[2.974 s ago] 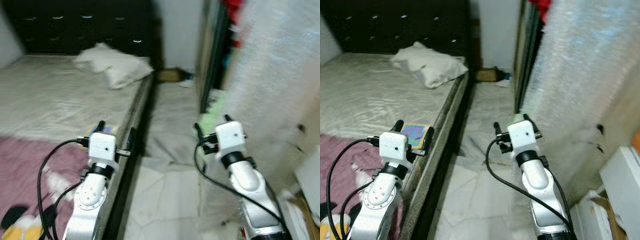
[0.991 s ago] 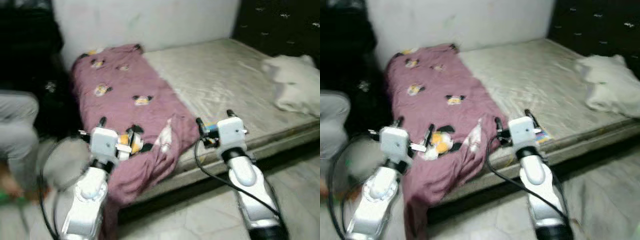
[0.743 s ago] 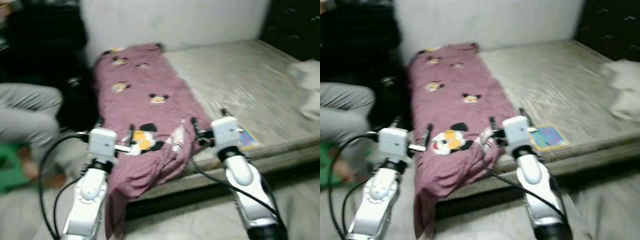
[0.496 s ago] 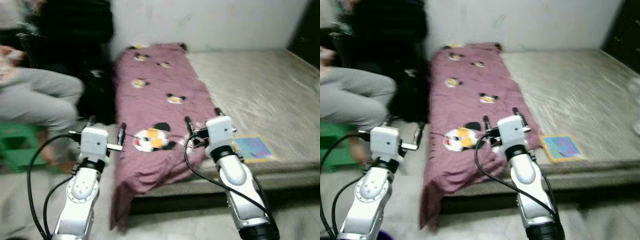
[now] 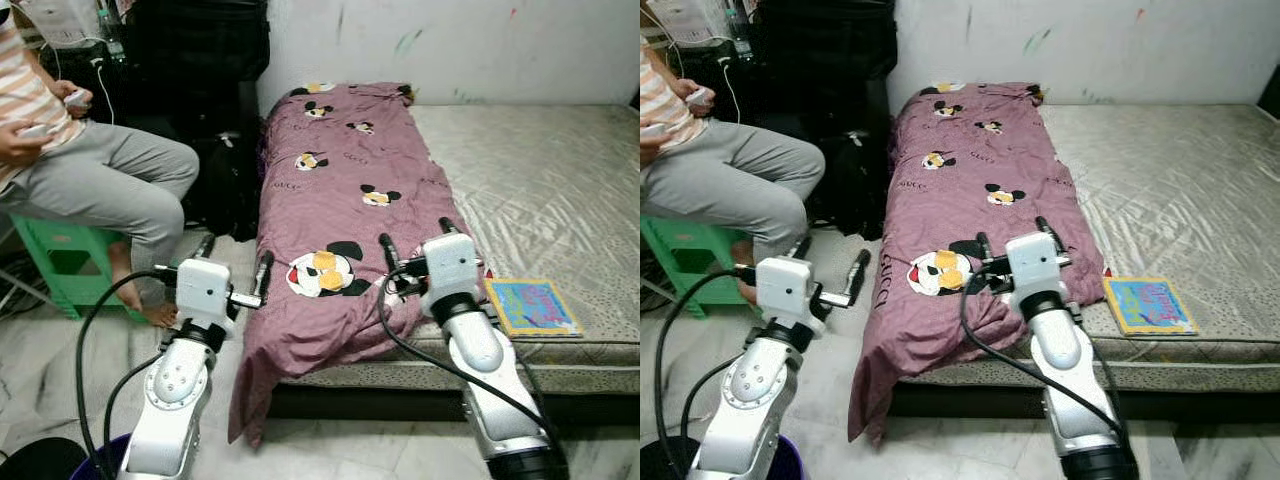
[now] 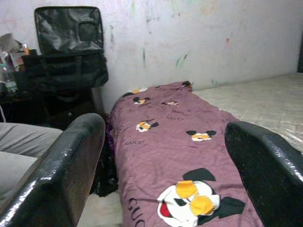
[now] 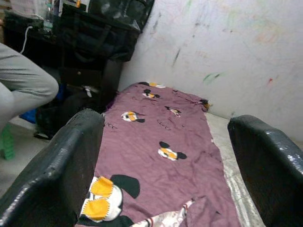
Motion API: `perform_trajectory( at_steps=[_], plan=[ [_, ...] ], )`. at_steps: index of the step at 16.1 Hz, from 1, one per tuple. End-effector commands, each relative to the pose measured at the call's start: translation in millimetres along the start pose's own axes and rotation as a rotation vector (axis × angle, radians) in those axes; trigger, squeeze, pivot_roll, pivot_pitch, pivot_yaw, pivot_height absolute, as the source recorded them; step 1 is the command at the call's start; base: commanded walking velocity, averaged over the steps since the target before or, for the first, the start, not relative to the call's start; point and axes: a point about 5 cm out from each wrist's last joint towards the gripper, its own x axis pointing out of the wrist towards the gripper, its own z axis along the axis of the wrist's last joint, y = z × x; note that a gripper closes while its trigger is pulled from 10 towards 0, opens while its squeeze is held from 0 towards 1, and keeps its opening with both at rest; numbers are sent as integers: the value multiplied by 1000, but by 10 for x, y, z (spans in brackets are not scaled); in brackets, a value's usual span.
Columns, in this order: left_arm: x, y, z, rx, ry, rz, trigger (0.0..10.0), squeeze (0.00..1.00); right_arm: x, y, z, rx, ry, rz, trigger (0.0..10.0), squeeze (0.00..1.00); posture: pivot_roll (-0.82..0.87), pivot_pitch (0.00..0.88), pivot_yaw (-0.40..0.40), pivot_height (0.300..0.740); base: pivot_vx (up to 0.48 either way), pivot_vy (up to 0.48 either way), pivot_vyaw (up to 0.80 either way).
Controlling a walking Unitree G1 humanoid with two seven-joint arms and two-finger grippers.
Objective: Clean up the room
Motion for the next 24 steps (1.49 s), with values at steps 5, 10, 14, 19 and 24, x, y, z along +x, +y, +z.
perform_trajectory(
  at_steps=[5, 10, 14, 19, 24],
  plan=[
    [-3, 14, 48, 3, -20, -20, 10000, 0, 15, 33, 27, 10, -16, 9, 10000, 0, -90, 0, -2, 740, 295, 0, 0],
    [-1, 3, 51, 2, -22, -31, 10000, 0, 12, 33, 24, 15, -17, 7, 10000, 0, -90, 0, -2, 740, 325, 0, 0],
    [3, -2, 18, 32, 3, -15, 10000, 0, 8, 42, 26, 20, -19, 7, 10000, 0, -93, 0, -1, 740, 164, 0, 0],
    [20, 11, 15, 46, 10, 29, 10000, 0, 0, 60, 26, 13, -20, 16, 10000, 0, -94, 0, -3, 740, 0, 0, 0],
    [31, -1, 21, 45, 5, 27, 10000, 0, 0, 66, 19, 10, -19, 16, 10000, 0, -95, 0, -4, 740, 0, 0, 750]
  ],
)
